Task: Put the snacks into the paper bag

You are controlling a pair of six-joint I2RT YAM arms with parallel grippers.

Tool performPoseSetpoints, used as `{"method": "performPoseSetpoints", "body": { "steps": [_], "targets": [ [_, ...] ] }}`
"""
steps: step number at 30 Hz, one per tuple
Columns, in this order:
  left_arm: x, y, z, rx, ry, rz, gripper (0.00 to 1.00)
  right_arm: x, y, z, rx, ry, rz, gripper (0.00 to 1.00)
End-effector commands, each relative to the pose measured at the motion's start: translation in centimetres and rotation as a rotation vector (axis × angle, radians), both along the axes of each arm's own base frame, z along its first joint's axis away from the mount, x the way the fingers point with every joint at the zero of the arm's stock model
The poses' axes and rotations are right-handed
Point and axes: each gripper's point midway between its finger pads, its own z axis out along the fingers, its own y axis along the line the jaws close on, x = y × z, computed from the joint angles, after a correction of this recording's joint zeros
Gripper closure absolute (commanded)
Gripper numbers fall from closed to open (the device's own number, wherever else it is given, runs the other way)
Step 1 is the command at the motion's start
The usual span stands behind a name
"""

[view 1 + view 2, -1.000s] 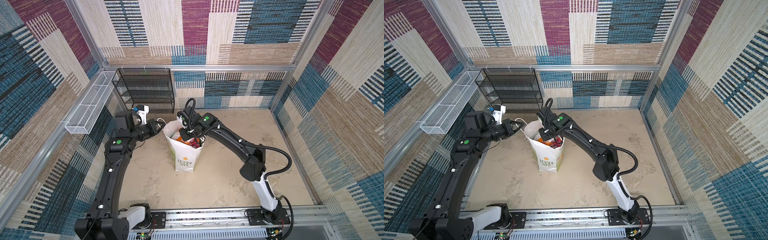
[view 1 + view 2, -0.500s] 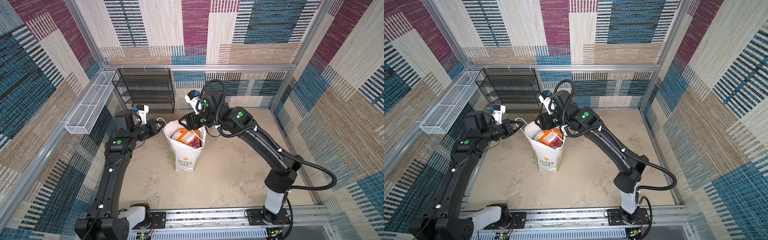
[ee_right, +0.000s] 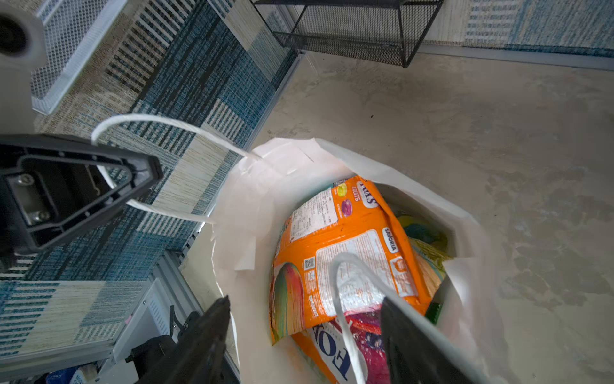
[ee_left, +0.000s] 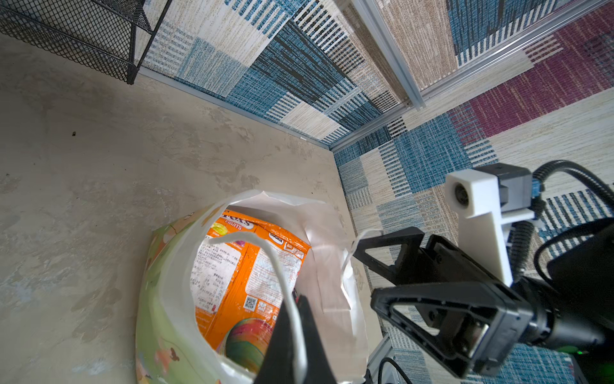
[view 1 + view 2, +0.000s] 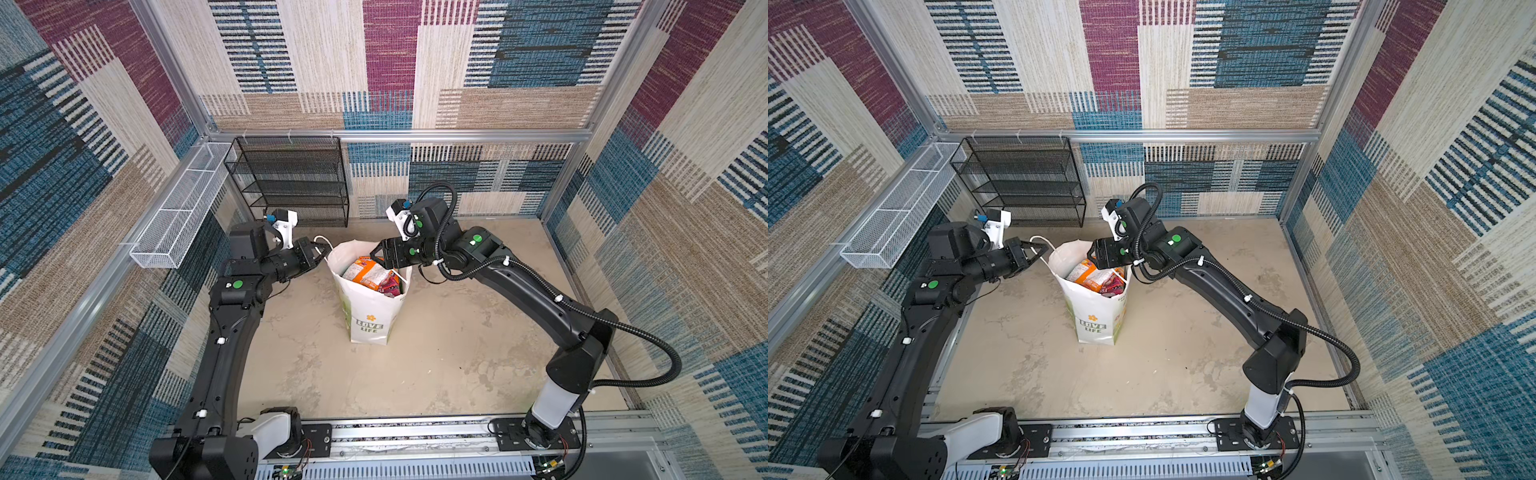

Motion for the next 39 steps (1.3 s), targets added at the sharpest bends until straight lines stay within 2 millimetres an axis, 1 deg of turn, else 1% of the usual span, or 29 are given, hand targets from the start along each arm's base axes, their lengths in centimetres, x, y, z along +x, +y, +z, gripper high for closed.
{"method": "performPoseSetpoints", "body": {
  "steps": [1, 4, 6, 7, 8, 10, 12, 14, 16, 17, 18, 19, 20, 22, 24, 25, 26, 27, 28, 32, 35, 39],
  "targets": [
    [0.1, -0.2, 1.2, -0.019, -0.044, -0.012, 0.95, 0.6, 2.1, 2.0, 0.099, -0.033, 0.048, 0.28],
    [0.2, -0.2, 1.1, -0.016, -0.043, -0.01, 0.95, 1.1, 3.2, 2.5, 0.13, -0.034, 0.079, 0.32],
    [0.2, -0.2, 1.0, -0.014, -0.042, -0.009, 0.95, 0.7, 4.2, 3.2, 0.171, -0.027, 0.132, 0.4],
    [0.2, -0.2, 1.0, -0.015, -0.042, -0.01, 0.95, 0.6, 4.6, 3.6, 0.19, -0.022, 0.154, 0.48],
    [0.2, -0.2, 1.0, -0.016, -0.041, -0.01, 0.95, 0.3, 5.0, 4.2, 0.217, -0.021, 0.184, 0.62],
    [0.1, -0.2, 1.2, -0.015, -0.047, -0.01, 0.95, -0.7, 5.2, 5.9, 0.27, -0.04, 0.237, 0.83],
    [0.1, -0.2, 1.2, -0.014, -0.051, -0.01, 0.96, -1.6, 4.9, 7.7, 0.312, -0.072, 0.265, 0.94],
    [0.1, -0.4, 1.5, -0.029, -0.053, -0.023, 0.96, -2.3, 3.7, 10.0, 0.343, -0.125, 0.265, 1.0],
    [-0.1, -1.0, 2.3, -0.049, -0.076, -0.063, 0.97, -2.3, 2.1, 11.5, 0.35, -0.166, 0.224, 1.0],
    [-0.2, -1.1, 2.7, -0.049, -0.085, -0.067, 0.97, -2.0, 0.9, 12.0, 0.349, -0.175, 0.184, 1.0],
    [-0.3, -1.1, 2.9, -0.046, -0.095, -0.062, 0.97, -1.6, -0.3, 12.0, 0.343, -0.171, 0.14, 1.0],
    [-0.3, -1.0, 3.0, -0.039, -0.104, -0.057, 0.96, -1.4, -1.3, 11.7, 0.323, -0.161, 0.099, 0.97],
    [-0.3, -0.8, 2.8, -0.027, -0.101, -0.045, 0.96, -1.3, -2.2, 11.2, 0.293, -0.151, 0.055, 0.87],
    [-0.2, -0.5, 2.2, -0.009, -0.089, -0.026, 0.95, -1.6, -3.5, 9.3, 0.258, -0.105, -0.009, 0.77],
    [0.0, -0.5, 2.1, -0.013, -0.084, -0.028, 0.95, -2.9, -3.7, 7.4, 0.294, -0.059, 0.009, 0.59],
    [0.1, -0.6, 2.0, -0.019, -0.078, -0.028, 0.95, -3.3, -3.7, 6.4, 0.296, -0.035, 0.008, 0.54],
    [0.3, -0.6, 1.9, -0.023, -0.075, -0.028, 0.95, -3.2, -3.9, 5.5, 0.279, -0.022, -0.009, 0.51],
    [0.4, -0.6, 1.8, -0.025, -0.072, -0.03, 0.96, -2.9, -4.2, 4.0, 0.253, -0.004, -0.037, 0.48],
    [0.5, -0.6, 1.5, -0.024, -0.063, -0.03, 0.96, -2.5, -4.4, 3.2, 0.236, 0.006, -0.062, 0.45],
    [0.6, -0.4, 0.9, -0.009, -0.049, -0.018, 0.96, -2.0, -3.9, 2.3, 0.26, 0.009, -0.069, 0.35],
    [0.8, -0.3, 0.6, -0.011, -0.044, -0.015, 0.96, -1.2, -2.8, 1.9, 0.272, 0.027, -0.055, 0.34],
    [1.0, -0.3, 0.1, -0.02, -0.027, -0.016, 0.96, -0.5, -1.2, 2.3, 0.327, 0.051, -0.024, 0.33]
  ]
}}
